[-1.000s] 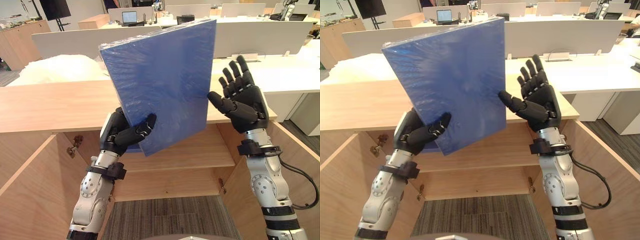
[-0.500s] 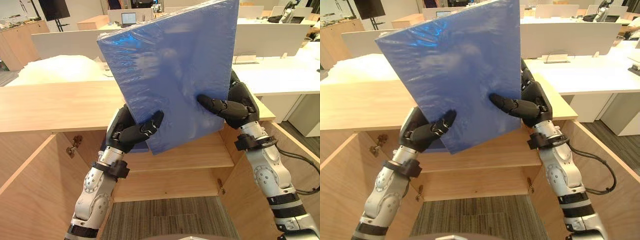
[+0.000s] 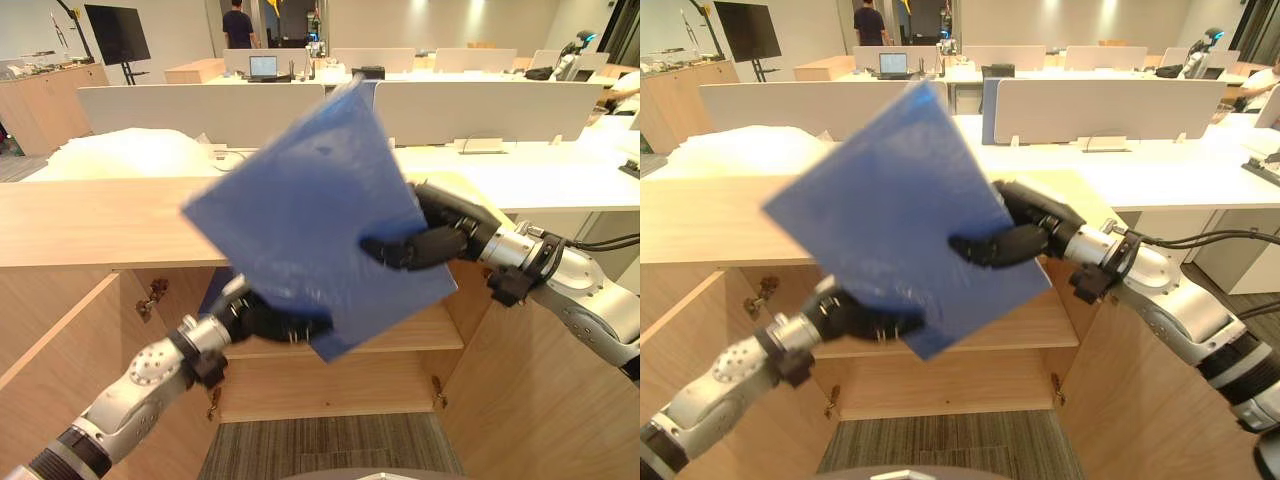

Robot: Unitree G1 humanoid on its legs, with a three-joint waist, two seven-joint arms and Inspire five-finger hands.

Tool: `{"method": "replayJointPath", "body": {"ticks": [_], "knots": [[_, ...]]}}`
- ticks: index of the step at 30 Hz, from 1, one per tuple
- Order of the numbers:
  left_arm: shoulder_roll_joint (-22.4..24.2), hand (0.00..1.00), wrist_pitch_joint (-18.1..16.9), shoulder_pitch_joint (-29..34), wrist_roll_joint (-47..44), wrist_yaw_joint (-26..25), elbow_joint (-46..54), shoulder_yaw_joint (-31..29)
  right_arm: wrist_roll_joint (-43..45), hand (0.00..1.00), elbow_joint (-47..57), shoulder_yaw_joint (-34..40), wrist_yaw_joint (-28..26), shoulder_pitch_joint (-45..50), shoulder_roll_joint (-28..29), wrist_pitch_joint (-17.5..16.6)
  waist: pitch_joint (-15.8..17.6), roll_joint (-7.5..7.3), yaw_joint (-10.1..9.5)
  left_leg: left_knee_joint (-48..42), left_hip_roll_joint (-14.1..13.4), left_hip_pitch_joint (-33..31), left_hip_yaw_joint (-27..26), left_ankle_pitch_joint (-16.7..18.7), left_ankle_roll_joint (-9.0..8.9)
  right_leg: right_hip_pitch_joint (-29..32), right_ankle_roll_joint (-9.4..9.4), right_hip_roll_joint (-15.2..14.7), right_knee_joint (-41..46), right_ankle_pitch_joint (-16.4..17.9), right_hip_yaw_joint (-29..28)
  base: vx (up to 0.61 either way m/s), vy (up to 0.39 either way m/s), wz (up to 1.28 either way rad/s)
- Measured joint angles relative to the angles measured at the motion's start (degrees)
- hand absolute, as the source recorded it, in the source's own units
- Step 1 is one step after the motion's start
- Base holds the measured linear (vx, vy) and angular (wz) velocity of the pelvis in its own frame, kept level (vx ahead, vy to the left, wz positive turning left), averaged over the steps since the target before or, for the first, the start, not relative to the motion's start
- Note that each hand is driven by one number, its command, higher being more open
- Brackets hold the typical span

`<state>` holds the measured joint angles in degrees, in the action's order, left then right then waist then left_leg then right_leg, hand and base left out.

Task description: Walk over to the cabinet, pick up the folder, carry it to the office cabinet, place the folder inside the office cabinet, then close the office cabinet door

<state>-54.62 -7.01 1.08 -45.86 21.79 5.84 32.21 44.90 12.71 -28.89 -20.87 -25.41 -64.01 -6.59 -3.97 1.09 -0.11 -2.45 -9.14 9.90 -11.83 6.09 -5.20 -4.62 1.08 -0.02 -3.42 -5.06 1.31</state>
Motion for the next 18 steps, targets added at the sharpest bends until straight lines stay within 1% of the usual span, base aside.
{"method": "replayJointPath", "body": {"ticks": [1, 2, 3, 4, 5, 6, 7, 9, 11, 12, 13, 14, 15, 16, 17, 18], "knots": [[0.0, 1.00, 1.1, 0.0, 4.2, 2.5, -0.5, 3.0, -1.7, 0.00, 2.7, -0.4, -1.1, -0.1, 0.3, 0.4, -0.1, -0.13, 0.13, 0.0, -0.1, 0.0, -0.2, 0.0, -0.14, 0.1, -0.01, 0.1, 0.0, 0.0, -0.1, -0.02, 0.004, -0.12], [1.2, 1.00, 2.0, 1.3, 9.0, 6.3, -1.1, 5.7, -5.8, 0.00, 7.1, -0.4, -1.9, -0.6, 1.3, 0.5, -0.3, -0.13, 0.51, 0.1, -0.2, 0.0, -0.6, 0.0, -0.29, 0.4, -0.02, 0.3, 0.0, 0.0, -0.4, -0.01, -0.004, -0.12], [2.3, 1.00, 2.1, 2.2, 11.5, 7.8, -1.4, 6.5, -7.3, 0.00, 9.8, -0.4, -1.9, -0.6, 2.3, 0.2, -0.2, -0.12, 0.68, 0.1, -0.3, -0.1, -0.8, 0.0, -0.33, 0.5, -0.03, 0.3, 0.0, 0.0, -0.5, 0.00, -0.008, -0.15], [5.9, 1.00, 2.0, 3.7, 17.5, 9.5, -3.1, 7.2, -14.3, 0.00, 14.3, 0.2, -1.8, -0.6, 5.1, -1.4, -0.3, -0.04, 0.72, 0.1, -0.4, 0.0, -1.1, 0.0, -0.36, 0.7, -0.06, 0.5, 0.0, 0.0, -0.8, 0.01, -0.007, -0.10], [8.9, 1.00, 2.1, 4.3, 23.3, 9.4, -4.4, 7.4, -19.7, 0.00, 17.3, 0.2, -1.0, -0.6, 7.6, -3.2, -0.3, -0.05, 0.61, 0.1, -0.6, 0.0, -1.2, 0.0, -0.38, 0.7, -0.06, 0.7, 0.0, 0.0, -0.9, 0.00, -0.015, -0.07], [12.3, 1.00, 1.8, 4.1, 30.6, 8.6, -6.9, 7.4, -25.6, 0.00, 19.6, 0.0, 0.0, -0.5, 12.1, -5.4, -0.2, 0.03, 0.51, 0.1, -0.7, 0.0, -1.1, -0.1, -0.42, 0.7, -0.08, 0.8, 0.0, -0.1, -0.9, 0.00, 0.000, 0.00], [15.3, 1.00, 0.9, 4.0, 40.5, 7.0, -10.1, 6.5, -31.1, 0.00, 20.2, -1.8, 1.1, 0.2, 17.1, -8.2, -0.3, 0.09, 0.32, 0.1, -0.7, 0.0, -1.0, -0.1, -0.45, 0.7, -0.12, 0.8, 0.0, 0.0, -0.8, 0.00, 0.000, 0.00], [17.4, 1.00, 0.4, 4.0, 47.7, 6.4, -13.2, 4.8, -34.5, 0.00, 19.8, -4.1, 2.6, 1.1, 20.0, -10.0, -0.3, 0.10, 0.23, 0.2, -0.7, -0.1, -0.9, -0.1, -0.44, 0.7, -0.13, 0.9, 0.0, 0.0, -0.8, -0.02, -0.008, 0.01], [20.8, 1.00, -0.6, 4.3, 54.2, 4.9, -20.5, 1.8, -40.7, 0.00, 17.1, -7.7, 4.6, 3.7, 22.0, -12.0, -0.2, 0.07, 0.09, 0.1, -0.6, -0.3, -0.5, -0.1, -0.31, 0.7, -0.14, 0.9, 0.0, 0.0, -0.7, -0.05, -0.009, 0.06], [23.6, 1.00, -0.9, 4.4, 56.1, 3.2, -26.4, -0.7, -44.0, 0.00, 14.7, -9.3, 5.3, 5.9, 22.0, -12.3, -0.2, -0.11, 0.04, 0.0, -0.5, -0.8, -0.1, 0.1, -0.16, 1.0, 0.07, 0.7, 0.0, 0.2, -0.4, -0.05, -0.003, 0.08], [24.8, 1.00, -1.1, 4.5, 56.8, 2.3, -29.2, -2.0, -45.0, 0.00, 13.2, -9.6, 5.7, 6.9, 22.0, -12.3, -0.1, -0.27, 0.01, 0.0, -0.5, -1.1, -0.1, 0.2, 0.00, 1.3, 0.06, 0.7, 0.0, 0.2, -0.4, -0.04, 0.010, 0.04], [27.5, 1.00, -0.8, 4.7, 59.1, -0.1, -34.9, -5.4, -46.1, 0.00, 9.7, -10.1, 6.7, 9.0, 22.0, -11.8, 0.4, -0.64, -0.22, -0.1, -0.4, -1.7, 0.0, 0.1, 0.05, 1.9, -0.01, 0.5, 0.0, 0.0, -0.4, 0.00, 0.000, 0.00], [29.6, 1.00, -0.1, 4.9, 61.1, -1.8, -39.3, -8.1, -49.0, 0.00, 5.8, -11.4, 7.1, 9.1, 21.7, -10.6, 1.0, -0.80, -0.26, -0.2, -0.4, -1.9, 0.0, -0.1, -0.04, 2.1, -0.28, 0.4, 0.0, -0.3, -0.5, 0.00, 0.000, 0.00], [30.6, 1.00, 0.2, 4.9, 61.9, -2.5, -41.7, -9.4, -49.4, 0.00, 3.5, -11.8, 7.3, 9.3, 21.5, -10.1, 1.4, -0.85, -0.26, -0.3, -0.4, -2.0, 0.0, -0.1, -0.01, 2.1, -0.30, 0.5, 0.0, -0.3, -0.5, 0.00, 0.000, 0.00], [32.7, 1.00, 0.8, 4.9, 63.8, -4.4, -46.0, -11.6, -51.2, 0.00, -0.5, -12.7, 7.5, 9.3, 21.3, -8.9, 2.0, -1.07, -0.33, -0.5, -0.4, -2.0, 0.0, -0.1, 0.08, 2.1, -0.31, 0.7, -0.1, -0.3, -0.5, 0.00, 0.000, 0.00], [34.9, 1.00, 1.3, 4.9, 65.2, -6.0, -50.2, -14.0, -53.7, 0.00, -4.2, -13.8, 7.3, 9.3, 21.1, -7.6, 2.6, -0.86, -0.51, -0.6, -0.4, -2.1, 0.0, -0.1, 0.20, 2.1, -0.34, 0.8, -0.1, -0.3, -0.5, 0.03, -0.004, 0.00]]}}
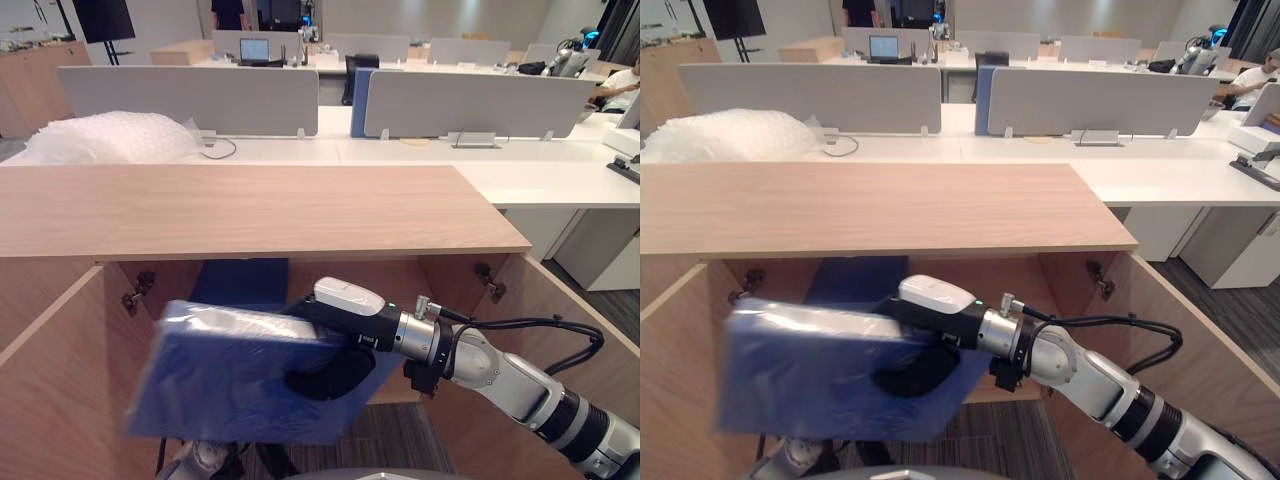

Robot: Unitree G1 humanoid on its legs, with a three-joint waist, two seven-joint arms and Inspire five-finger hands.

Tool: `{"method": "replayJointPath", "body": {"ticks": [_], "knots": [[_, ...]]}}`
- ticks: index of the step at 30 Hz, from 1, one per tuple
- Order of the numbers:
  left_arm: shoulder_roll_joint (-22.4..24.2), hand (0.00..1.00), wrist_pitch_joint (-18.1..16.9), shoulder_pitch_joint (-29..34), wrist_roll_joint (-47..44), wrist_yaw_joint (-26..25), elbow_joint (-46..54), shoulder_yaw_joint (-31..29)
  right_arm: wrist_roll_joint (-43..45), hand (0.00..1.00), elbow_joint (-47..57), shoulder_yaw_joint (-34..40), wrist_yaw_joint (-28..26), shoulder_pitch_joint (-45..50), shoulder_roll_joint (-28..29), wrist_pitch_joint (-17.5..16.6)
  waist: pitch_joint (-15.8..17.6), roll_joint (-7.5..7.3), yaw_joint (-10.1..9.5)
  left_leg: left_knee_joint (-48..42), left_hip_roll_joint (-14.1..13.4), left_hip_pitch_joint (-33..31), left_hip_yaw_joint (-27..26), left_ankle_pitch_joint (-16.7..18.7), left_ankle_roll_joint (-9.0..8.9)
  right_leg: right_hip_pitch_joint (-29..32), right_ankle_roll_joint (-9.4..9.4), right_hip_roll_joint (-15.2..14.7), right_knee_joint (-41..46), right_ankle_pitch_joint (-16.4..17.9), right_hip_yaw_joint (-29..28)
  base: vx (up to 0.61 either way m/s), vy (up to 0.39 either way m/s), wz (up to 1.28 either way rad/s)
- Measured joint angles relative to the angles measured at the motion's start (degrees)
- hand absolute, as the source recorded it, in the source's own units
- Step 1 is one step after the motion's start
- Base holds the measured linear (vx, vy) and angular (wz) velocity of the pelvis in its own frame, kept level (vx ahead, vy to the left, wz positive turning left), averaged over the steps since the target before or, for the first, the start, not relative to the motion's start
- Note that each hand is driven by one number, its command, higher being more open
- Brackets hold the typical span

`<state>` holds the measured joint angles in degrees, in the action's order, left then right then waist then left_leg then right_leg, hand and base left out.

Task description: Walk over to the cabinet, pick up the folder, carry it to the office cabinet, place the folder inside the office cabinet, then close the office cabinet door

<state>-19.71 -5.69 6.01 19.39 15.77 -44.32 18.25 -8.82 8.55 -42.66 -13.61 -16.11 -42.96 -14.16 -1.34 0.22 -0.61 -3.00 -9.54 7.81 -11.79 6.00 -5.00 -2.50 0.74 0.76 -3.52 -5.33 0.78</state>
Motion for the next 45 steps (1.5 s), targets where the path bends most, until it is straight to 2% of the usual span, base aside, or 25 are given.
{"method": "replayJointPath", "body": {"ticks": [1, 3, 6, 10, 12, 14, 15, 16, 18, 19, 21, 24, 27, 28, 30, 31, 32, 33, 34, 35, 36, 37, 38, 43, 45], "knots": [[1.2, 1.00, 0.1, 0.0, 0.6, -0.8, -1.9, -1.4, -1.0, 0.00, -1.8, -0.9, -0.1, 0.0, -0.2, 0.5, 0.4, 0.12, -0.20, 0.0, 0.0, 0.0, 0.0, 0.0, 0.05, 0.0, -0.01, 0.0, 0.0, 0.0, 0.0, 0.03, 0.002, 0.01], [6.1, 1.00, 1.0, 0.0, 2.6, -5.7, -9.8, -7.9, -4.2, 0.00, -9.4, -4.4, -0.8, 0.0, -0.1, 2.2, 1.5, 0.77, -0.80, 0.0, 0.0, -0.1, 0.2, 0.1, 0.22, -0.1, -0.09, 0.1, -0.2, 0.1, 0.1, 0.05, 0.012, 0.03], [9.2, 1.00, 1.3, 0.1, 2.5, -10.5, -14.1, -15.1, -6.8, 0.00, -17.9, -7.2, -1.5, 0.0, 0.9, 2.3, 2.5, 1.23, -1.21, 0.1, -0.2, 0.0, 1.1, 0.0, 0.37, -0.6, -0.34, 0.2, -0.2, 0.3, 1.0, 0.02, -0.007, 0.14], [11.1, 1.00, 1.8, 0.5, 2.7, -14.7, -15.9, -18.8, -12.0, 0.00, -30.2, -7.3, -1.4, 0.0, 6.2, 2.5, 3.3, 1.85, -1.80, 0.2, -0.2, 0.0, 1.5, -0.3, 0.45, -0.7, -0.43, 0.3, -0.2, 0.4, 1.4, -0.03, 0.001, 0.06], [12.6, 1.00, 2.3, 0.5, 2.4, -16.0, -16.9, -22.4, -13.7, 0.00, -39.4, -1.4, -1.1, 1.1, 11.8, 4.2, 3.8, 2.60, -1.81, 0.7, -0.1, 0.1, 1.9, -0.7, 0.13, -0.7, -0.42, 0.2, -0.1, 0.4, 1.8, -0.08, 0.002, 0.11], [14.1, 1.00, 2.8, 0.5, 0.5, -16.8, -17.7, -26.2, -13.5, 0.00, -47.7, 10.0, 1.2, 2.4, 18.0, 6.4, 4.7, 3.42, -1.81, 1.1, -0.1, 0.0, 2.6, -1.0, -0.17, -0.7, -0.41, 0.1, -0.1, 0.4, 2.4, -0.06, -0.002, 0.16], [15.0, 1.00, 3.4, 0.6, -1.6, -17.4, -17.8, -28.7, -9.9, 0.00, -53.1, 19.9, 4.0, 2.4, 22.5, 8.4, 5.2, 4.00, -1.81, 1.5, -0.1, -0.1, 3.0, -1.2, -0.28, -0.7, -0.37, 0.1, -0.1, 0.4, 2.7, -0.04, -0.003, 0.13], [15.5, 1.00, 3.8, 0.7, -2.7, -17.7, -17.9, -29.9, -6.0, 0.00, -55.3, 25.8, 5.3, 2.4, 24.6, 9.4, 5.5, 4.27, -1.82, 1.8, -0.1, -0.1, 3.2, -1.3, -0.33, -0.6, -0.33, 0.1, -0.2, 0.5, 2.9, -0.03, -0.007, 0.17], [17.1, 1.00, 4.8, 1.7, -6.9, -19.0, -17.8, -34.5, 14.6, 0.00, -60.2, 45.4, 13.0, 2.1, 32.0, 11.0, 5.9, 5.29, -1.80, 2.0, -0.2, -0.2, 4.1, -1.5, -0.45, -0.6, -0.54, 0.2, -0.2, 0.7, 3.6, 0.02, -0.008, 0.17], [17.5, 1.00, 5.2, 1.8, -8.7, -19.8, -17.8, -35.8, 25.7, 0.00, -60.7, 48.5, 15.4, 2.0, 33.2, 11.0, 6.0, 5.51, -1.89, 2.0, -0.3, -0.2, 4.2, -1.5, -0.46, -0.5, -0.62, 0.3, -0.2, 0.8, 3.8, 0.05, -0.001, 0.10], [17.8, 1.00, 5.7, 2.5, -11.7, -21.2, -17.8, -37.6, 49.0, 0.00, -60.6, 50.7, 18.0, 1.9, 34.6, 9.5, 6.1, 5.69, -1.78, 2.1, -0.4, -0.2, 4.2, -1.5, -0.46, -0.5, -0.73, 0.4, -0.2, 1.0, 3.9, 0.06, 0.009, 0.02], [17.9, 1.00, 6.7, 2.7, -14.0, -23.0, -17.7, -38.2, 66.3, 0.00, -60.6, 50.8, 19.3, 2.0, 35.3, 6.6, 6.1, 5.67, -1.71, 2.5, -0.3, 0.0, 4.2, -1.5, -0.47, -0.6, -0.68, 0.4, -0.2, 1.1, 3.9, 0.05, 0.021, -0.01], [18.2, 1.00, 7.1, 3.0, -15.0, -24.1, -16.9, -39.2, 74.7, 0.00, -60.0, 51.5, 19.2, 2.0, 36.6, 4.5, 6.2, 5.66, -1.86, 2.2, -0.1, -0.2, 4.3, -1.5, -0.45, -0.6, -0.47, 0.1, 0.0, 1.4, 4.0, 0.01, 0.036, 0.03], [18.9, 1.00, 7.1, 3.1, -15.5, -24.6, -15.7, -40.1, 76.7, 0.00, -58.7, 51.6, 19.3, 2.0, 37.1, 3.7, 7.3, 5.72, -2.06, 0.6, 0.2, -0.6, 4.5, -1.5, -0.44, -0.2, -0.29, -0.8, 2.2, 2.6, 4.0, -0.05, 0.064, 0.01], [20.0, 1.00, 6.8, 2.4, -16.8, -25.5, -14.5, -40.1, 76.6, 0.00, -54.6, 50.8, 19.4, 1.0, 37.7, 2.8, 10.6, 5.49, -2.19, -6.0, 1.1, -3.7, 4.6, -0.4, 0.06, 5.0, -0.02, -2.8, 13.5, 7.5, 3.5, -0.15, 0.056, -0.05], [20.0, 1.00, 6.5, 2.0, -17.8, -25.5, -13.7, -40.1, 76.4, 0.00, -52.8, 49.8, 19.5, -0.4, 37.7, 2.6, 11.7, 5.01, -2.19, -10.9, 1.9, -7.3, 4.6, 0.8, 0.58, 9.8, 0.18, -4.0, 20.5, 10.1, 3.0, -0.24, 0.002, -0.04], [20.1, 1.00, 5.9, 1.3, -18.5, -26.0, -12.4, -40.0, 76.4, 0.00, -51.7, 48.6, 19.7, -4.1, 37.3, 2.5, 12.9, 4.99, -2.10, -17.6, 2.2, -12.7, 4.5, 3.2, 0.96, 15.8, 0.29, -5.1, 28.1, 12.9, 2.2, -0.26, 0.000, -0.11], [20.8, 1.00, 5.4, 0.3, -18.9, -26.4, -11.0, -39.8, 76.3, 0.00, -51.7, 47.4, 20.2, -8.8, 36.2, 2.7, 14.5, 5.95, -2.22, -23.6, 1.8, -17.1, 4.3, 6.4, 1.36, 20.7, 0.21, -5.2, 33.6, 14.4, 1.4, -0.26, 0.014, -0.14], [21.2, 1.00, 5.0, -0.3, -19.3, -26.6, -10.7, -39.8, 76.2, 0.00, -51.7, 46.7, 20.3, -11.4, 35.7, 2.9, 15.4, 6.46, -2.52, -26.5, 1.5, -19.4, 4.3, 8.1, 1.56, 23.3, 0.24, -5.0, 36.5, 15.1, 0.8, -0.28, 0.035, -0.29], [21.3, 1.00, 4.7, -1.2, -20.9, -26.6, -9.6, -39.9, 75.8, 0.00, -51.7, 45.9, 20.5, -16.2, 35.4, 3.2, 17.1, 6.60, -2.74, -31.7, 1.2, -23.7, 4.0, 10.8, 1.32, 28.5, 0.75, -5.0, 41.8, 16.8, -0.4, -0.31, 0.010, -0.41], [21.6, 1.00, 4.4, -1.9, -23.0, -26.6, -8.3, -40.1, 75.1, 0.00, -51.6, 45.8, 20.5, -20.4, 35.5, 3.7, 18.7, 6.84, -3.57, -37.1, 0.5, -27.9, 3.3, 12.9, 1.24, 33.2, 0.92, -4.5, 46.1, 17.7, -1.9, -0.32, -0.002, -0.47], [21.9, 1.00, 4.4, -2.4, -23.8, -26.6, -7.6, -40.3, 74.4, 0.00, -51.6, 45.9, 20.5, -21.9, 35.5, 3.9, 19.3, 6.96, -4.16, -39.4, 0.1, -29.7, 2.8, 13.8, 1.28, 35.3, 0.98, -4.1, 48.0, 18.0, -2.6, -0.31, 0.005, -0.55], [22.6, 1.00, 4.4, -3.4, -24.6, -27.1, -6.4, -41.7, 74.1, 0.00, -51.6, 45.8, 20.8, -24.5, 35.4, 4.0, 20.3, 6.67, -5.02, -43.4, -0.3, -33.2, 2.0, 15.6, 1.02, 39.4, 1.06, -3.7, 51.4, 18.5, -4.1, -0.27, 0.035, -0.42], [23.7, 1.00, 4.6, -7.6, -26.4, -30.9, -4.3, -45.8, 75.4, 0.00, -51.5, 47.2, 24.1, -30.8, 35.9, 4.0, 24.4, 4.62, -5.70, -57.8, -0.7, -46.3, 0.2, 19.9, 2.06, 54.6, 2.10, -3.1, 64.5, 19.7, -8.7, -0.21, 0.069, -0.25], [23.7, 1.00, 4.7, -9.1, -26.7, -32.1, -4.0, -46.4, 77.6, 0.00, -51.5, 49.2, 25.6, -32.2, 35.7, 3.5, 25.7, 4.41, -5.86, -62.3, -1.1, -50.5, 0.0, 21.1, 2.54, 59.1, 2.54, -2.8, 68.3, 20.2, -9.6, -0.10, 0.085, -0.05]]}}
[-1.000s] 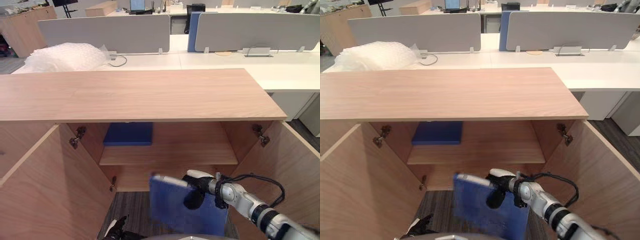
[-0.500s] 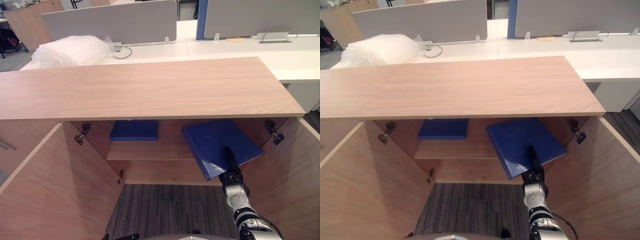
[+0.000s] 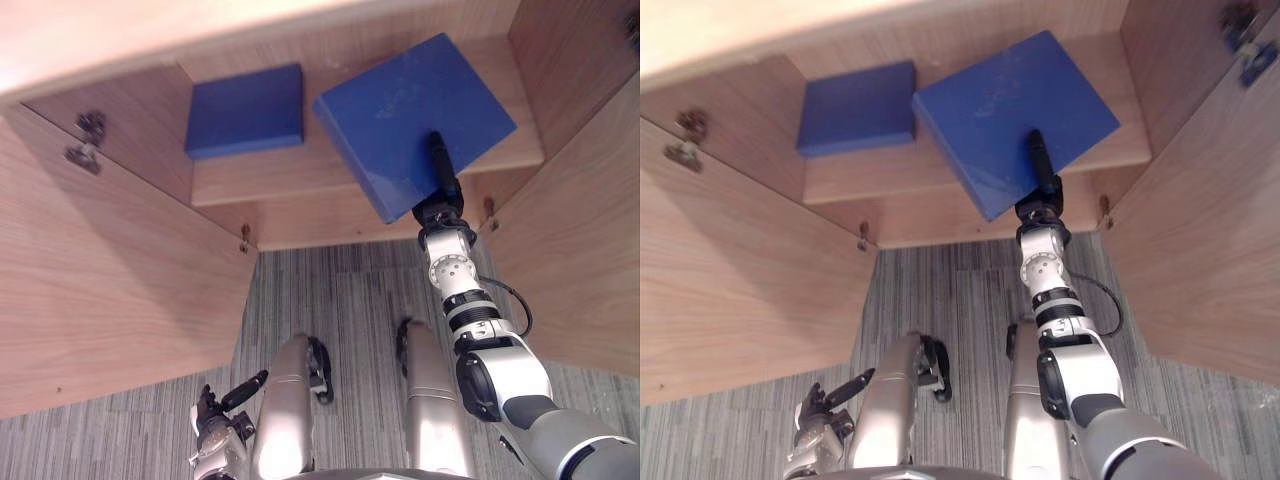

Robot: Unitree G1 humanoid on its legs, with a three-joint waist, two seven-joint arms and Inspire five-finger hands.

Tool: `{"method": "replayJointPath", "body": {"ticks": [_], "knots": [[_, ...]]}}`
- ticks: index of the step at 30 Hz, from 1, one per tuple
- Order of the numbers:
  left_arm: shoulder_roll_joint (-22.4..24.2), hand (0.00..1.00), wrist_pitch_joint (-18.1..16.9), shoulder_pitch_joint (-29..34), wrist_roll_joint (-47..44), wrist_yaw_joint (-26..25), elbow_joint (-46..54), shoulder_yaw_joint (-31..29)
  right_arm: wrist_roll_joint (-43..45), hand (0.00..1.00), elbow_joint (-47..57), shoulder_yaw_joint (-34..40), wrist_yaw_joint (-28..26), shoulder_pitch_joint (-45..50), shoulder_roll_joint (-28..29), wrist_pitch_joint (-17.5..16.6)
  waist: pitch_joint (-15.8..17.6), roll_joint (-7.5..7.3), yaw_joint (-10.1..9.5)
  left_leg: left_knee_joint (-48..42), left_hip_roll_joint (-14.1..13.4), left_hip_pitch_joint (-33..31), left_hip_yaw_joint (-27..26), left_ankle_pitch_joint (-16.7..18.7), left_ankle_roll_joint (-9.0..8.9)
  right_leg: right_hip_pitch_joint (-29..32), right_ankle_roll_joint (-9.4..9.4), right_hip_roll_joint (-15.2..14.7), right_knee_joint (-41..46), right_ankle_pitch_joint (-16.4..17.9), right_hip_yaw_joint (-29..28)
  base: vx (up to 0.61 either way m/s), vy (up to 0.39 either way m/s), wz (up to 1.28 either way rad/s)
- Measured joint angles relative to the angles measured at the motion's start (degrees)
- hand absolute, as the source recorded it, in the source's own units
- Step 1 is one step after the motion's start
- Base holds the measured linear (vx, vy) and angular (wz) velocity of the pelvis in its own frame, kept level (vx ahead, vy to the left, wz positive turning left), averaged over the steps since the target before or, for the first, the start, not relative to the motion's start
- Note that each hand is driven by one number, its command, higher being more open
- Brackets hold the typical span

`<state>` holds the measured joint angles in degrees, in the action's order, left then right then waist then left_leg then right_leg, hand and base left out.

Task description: Walk over to the cabinet, pick up the folder, carry it to the office cabinet, place the folder inside the office cabinet, then close the office cabinet door

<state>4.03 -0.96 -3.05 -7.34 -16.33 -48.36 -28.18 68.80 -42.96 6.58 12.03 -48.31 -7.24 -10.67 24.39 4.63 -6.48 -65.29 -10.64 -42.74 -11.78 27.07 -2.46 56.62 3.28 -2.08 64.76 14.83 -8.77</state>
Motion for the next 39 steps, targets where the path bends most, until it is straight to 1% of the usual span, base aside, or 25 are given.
{"method": "replayJointPath", "body": {"ticks": [1, 2, 3, 5, 9, 15, 18, 19, 21, 26, 30, 33, 35, 39], "knots": [[0.1, 1.00, 0.2, -0.8, -0.1, -0.7, 0.1, -0.2, 1.1, 0.00, 0.0, 0.3, 0.5, -0.3, -0.4, -1.2, 0.5, 0.01, -0.19, -1.6, 0.0, -1.9, 0.0, 0.3, 0.33, 1.9, 0.07, 0.1, 1.3, 0.0, -0.3, -0.05, 0.084, 0.05], [0.2, 1.00, 0.2, -1.4, -0.4, -1.4, 0.8, -0.2, 1.1, 0.00, 0.1, 0.3, 0.7, -0.5, -1.4, -3.2, 0.7, 0.00, -0.48, -3.1, 0.0, -4.4, 0.2, 0.5, 0.47, 4.2, 0.20, 0.1, 2.4, 0.0, -0.5, -0.03, 0.127, 0.08], [0.5, 1.00, 0.2, -2.1, -0.7, -2.0, 1.2, -0.2, 1.1, 0.00, 0.9, 0.7, 0.8, -0.7, -2.6, -4.1, 0.9, 0.01, -0.92, -3.8, 0.0, -5.9, 0.3, 0.5, 0.55, 5.6, 0.31, 0.0, 2.7, -0.2, -0.6, 0.00, 0.104, 0.09], [0.7, 1.00, 0.3, -2.2, -1.1, -2.8, 1.7, -0.1, 1.7, 0.00, 1.2, 2.1, 1.6, -2.2, -3.4, -5.4, 0.9, 0.03, -1.10, -4.1, 0.1, -7.1, 0.5, 0.3, 0.86, 6.4, 0.68, -0.2, 2.8, -0.5, -0.6, 0.03, 0.102, 0.10], [0.6, 1.00, 0.3, -2.5, -1.0, -4.8, 2.3, 1.1, 5.2, 0.00, 2.1, 6.8, 4.1, -6.1, -4.2, -8.0, 0.9, 0.04, -1.24, -3.6, 0.8, -8.1, 1.2, 0.0, 1.12, 6.8, 0.63, -1.3, 2.4, -0.4, 0.2, 0.06, 0.080, 0.13], [0.5, 1.00, 1.2, -3.0, -1.1, -7.1, 4.7, 3.7, 5.5, 0.00, 2.1, 9.4, 7.5, -9.3, -4.8, -9.8, 1.0, 0.30, -1.42, -2.9, 1.5, -9.1, 2.7, -0.4, 1.43, 6.8, 0.28, -2.4, 2.0, 0.3, 1.7, 0.08, 0.080, 0.14], [0.4, 1.00, 1.4, -3.3, -1.0, -7.5, 6.4, 5.3, 5.5, 0.00, 2.1, 10.2, 9.8, -11.4, -5.8, -9.9, 1.1, 0.46, -1.48, -3.2, 2.0, -9.8, 3.9, -0.5, 1.43, 6.8, -0.02, -3.2, 2.4, 0.9, 2.7, 0.06, 0.070, 0.18], [0.4, 1.00, 1.5, -3.3, -1.0, -7.5, 6.5, 5.5, 5.5, 1.00, 2.1, 10.2, 10.2, -12.1, -6.0, -9.9, 1.2, 0.56, -1.49, -3.2, 2.0, -9.8, 3.9, -0.5, 1.43, 6.8, -0.08, -3.3, 2.5, 1.0, 2.8, 0.05, 0.085, 0.11], [0.3, 1.00, 1.5, -3.5, -1.0, -7.6, 7.0, 6.8, 5.5, 1.00, 2.1, 10.2, 11.2, -14.6, -6.8, -9.1, 1.2, 1.26, -1.56, -3.3, 2.2, -10.1, 4.4, -0.5, 1.46, 6.8, -0.24, -3.7, 2.6, 1.1, 3.3, 0.04, 0.076, 0.10], [0.1, 1.00, 1.7, -3.7, -0.6, -7.7, 9.2, 9.4, 5.6, 1.00, 1.7, 10.2, 12.1, -17.4, -6.8, -8.3, 1.1, 1.56, -2.38, -3.4, 2.5, -10.3, 5.1, -0.6, 1.40, 6.8, -0.46, -4.0, 3.3, 1.9, 3.9, 0.03, 0.047, 0.08], [0.0, 1.00, 1.8, -3.7, 0.3, -7.6, 11.4, 10.1, 5.6, 1.00, 1.4, 10.2, 12.4, -18.9, -6.9, -8.1, 1.1, 2.00, -2.50, -4.1, 2.6, -11.0, 6.4, -0.6, 1.40, 6.8, -0.85, -4.3, 3.9, 2.6, 5.0, 0.03, 0.052, 0.10], [-0.2, 1.00, 1.9, -3.4, 0.4, -7.5, 12.4, 12.1, 5.6, 1.00, 0.5, 10.1, 12.4, -20.3, -8.0, -7.8, 0.9, 2.64, -2.90, -4.3, 2.7, -11.7, 6.8, -0.6, 1.30, 7.3, -0.96, -4.5, 4.1, 2.7, 5.4, 0.02, 0.062, 0.07], [-0.3, 1.00, 2.1, -2.8, 0.5, -7.4, 13.9, 13.1, 5.6, 1.00, 0.4, 9.9, 12.6, -21.3, -9.3, -7.0, 1.0, 3.26, -2.99, -4.5, 2.9, -12.1, 7.2, -0.7, 1.26, 7.5, -1.26, -4.7, 4.6, 2.8, 5.6, 0.02, 0.062, 0.08], [-0.3, 1.00, 2.2, -1.7, 0.8, -7.3, 16.9, 14.0, 5.5, 1.00, 0.2, 8.7, 12.4, -22.5, -11.7, -5.8, 0.8, 3.55, -3.58, -5.1, 3.0, -13.0, 7.4, -0.7, 1.25, 8.5, -1.56, -4.8, 5.5, 3.2, 5.7, 0.02, 0.053, 0.05]]}}
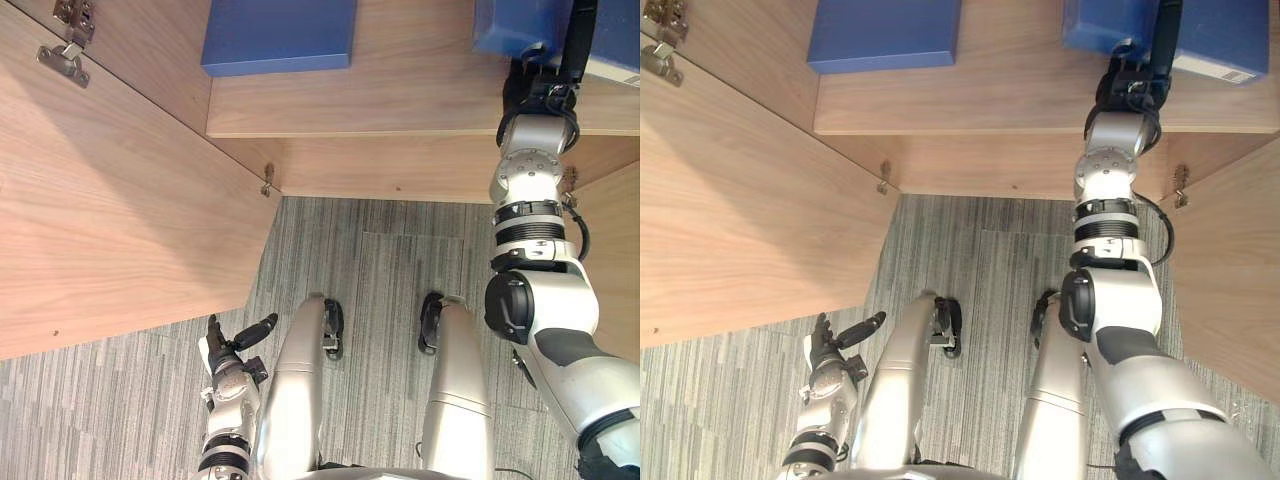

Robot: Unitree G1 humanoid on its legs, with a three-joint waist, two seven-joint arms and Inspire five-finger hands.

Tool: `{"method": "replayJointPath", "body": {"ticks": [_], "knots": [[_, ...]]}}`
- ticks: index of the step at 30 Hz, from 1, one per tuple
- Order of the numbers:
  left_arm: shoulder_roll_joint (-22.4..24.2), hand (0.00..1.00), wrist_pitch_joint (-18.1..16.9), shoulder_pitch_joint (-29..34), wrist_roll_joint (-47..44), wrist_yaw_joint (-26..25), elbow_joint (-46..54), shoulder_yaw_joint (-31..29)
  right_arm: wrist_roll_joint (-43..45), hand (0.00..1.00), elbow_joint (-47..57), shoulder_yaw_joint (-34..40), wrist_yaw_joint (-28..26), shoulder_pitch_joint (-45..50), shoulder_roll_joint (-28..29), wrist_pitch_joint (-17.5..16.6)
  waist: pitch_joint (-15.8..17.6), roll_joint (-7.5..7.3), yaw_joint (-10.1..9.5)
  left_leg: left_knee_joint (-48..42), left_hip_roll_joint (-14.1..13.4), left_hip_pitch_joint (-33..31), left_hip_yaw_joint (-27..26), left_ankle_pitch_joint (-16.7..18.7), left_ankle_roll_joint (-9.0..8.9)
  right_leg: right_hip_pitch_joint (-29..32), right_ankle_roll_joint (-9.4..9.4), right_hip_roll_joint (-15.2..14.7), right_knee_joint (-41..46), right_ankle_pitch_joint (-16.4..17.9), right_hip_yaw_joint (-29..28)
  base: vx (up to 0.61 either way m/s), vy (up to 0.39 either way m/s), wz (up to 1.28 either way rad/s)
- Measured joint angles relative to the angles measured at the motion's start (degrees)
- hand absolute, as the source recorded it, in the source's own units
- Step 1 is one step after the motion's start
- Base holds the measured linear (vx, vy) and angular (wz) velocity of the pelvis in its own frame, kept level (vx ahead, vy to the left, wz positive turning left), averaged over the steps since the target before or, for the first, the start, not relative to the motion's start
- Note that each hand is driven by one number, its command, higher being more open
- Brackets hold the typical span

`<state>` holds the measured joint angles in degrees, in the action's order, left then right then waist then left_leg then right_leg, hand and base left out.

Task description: Walk over to the cabinet, pick up the folder, carry it to the office cabinet, place the folder inside the office cabinet, then close the office cabinet door

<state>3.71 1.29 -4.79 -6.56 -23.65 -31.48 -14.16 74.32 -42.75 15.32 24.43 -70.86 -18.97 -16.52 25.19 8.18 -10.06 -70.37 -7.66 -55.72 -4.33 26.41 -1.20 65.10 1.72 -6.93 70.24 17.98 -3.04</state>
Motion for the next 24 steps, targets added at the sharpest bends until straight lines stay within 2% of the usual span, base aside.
{"method": "replayJointPath", "body": {"ticks": [5, 8, 16, 19, 24], "knots": [[-0.4, 1.00, 0.0, 1.2, 0.5, 0.9, 3.0, 1.0, -0.1, 1.00, -0.5, -1.8, -0.6, -0.9, -2.1, 0.9, -0.1, 0.59, -0.69, -0.9, -0.1, -1.4, 0.9, -0.1, -0.16, 1.0, -0.29, 0.0, 1.0, 0.4, 0.8, 0.01, 0.038, 0.05], [-0.3, 1.00, 0.0, 2.5, 0.5, 1.7, 4.3, 2.0, -1.4, 1.00, -1.6, -4.5, -1.0, -1.0, -3.8, 3.3, 0.0, 1.01, -0.91, -1.1, 0.0, -2.4, 1.5, -0.3, -0.55, 1.7, -0.33, -0.2, 1.2, 0.5, 1.1, 0.01, 0.052, 0.07], [-0.2, 1.00, 0.0, 3.8, 0.5, 3.3, 5.5, 2.0, -12.2, 1.00, -5.1, -10.8, -3.6, -3.4, -7.0, 10.1, 0.0, 1.44, -1.55, -2.0, -0.1, -4.0, 2.5, -0.6, -1.21, 3.3, -1.18, -0.2, 2.8, 0.9, 1.9, 0.02, 0.037, 0.04], [-0.2, 1.00, 0.0, 3.8, 0.5, 3.9, 5.5, 1.9, -20.1, 1.00, -7.1, -13.2, -4.5, -3.7, -7.9, 13.4, 0.0, 1.44, -1.53, -2.0, -0.3, -4.2, 2.8, -0.8, -1.52, 3.4, -1.26, 0.0, 2.8, 0.9, 2.3, 0.01, 0.048, 0.00], [-0.2, 1.00, 0.0, 3.9, 1.1, 5.0, 5.5, 1.7, -33.6, 1.00, -8.2, -19.9, -10.9, -4.5, -11.2, 18.1, -0.1, 1.44, -1.04, -2.0, -0.5, -4.9, 3.2, -0.9, -1.89, 4.1, -1.38, 0.2, 2.8, 0.9, 2.7, 0.02, 0.054, 0.00]]}}
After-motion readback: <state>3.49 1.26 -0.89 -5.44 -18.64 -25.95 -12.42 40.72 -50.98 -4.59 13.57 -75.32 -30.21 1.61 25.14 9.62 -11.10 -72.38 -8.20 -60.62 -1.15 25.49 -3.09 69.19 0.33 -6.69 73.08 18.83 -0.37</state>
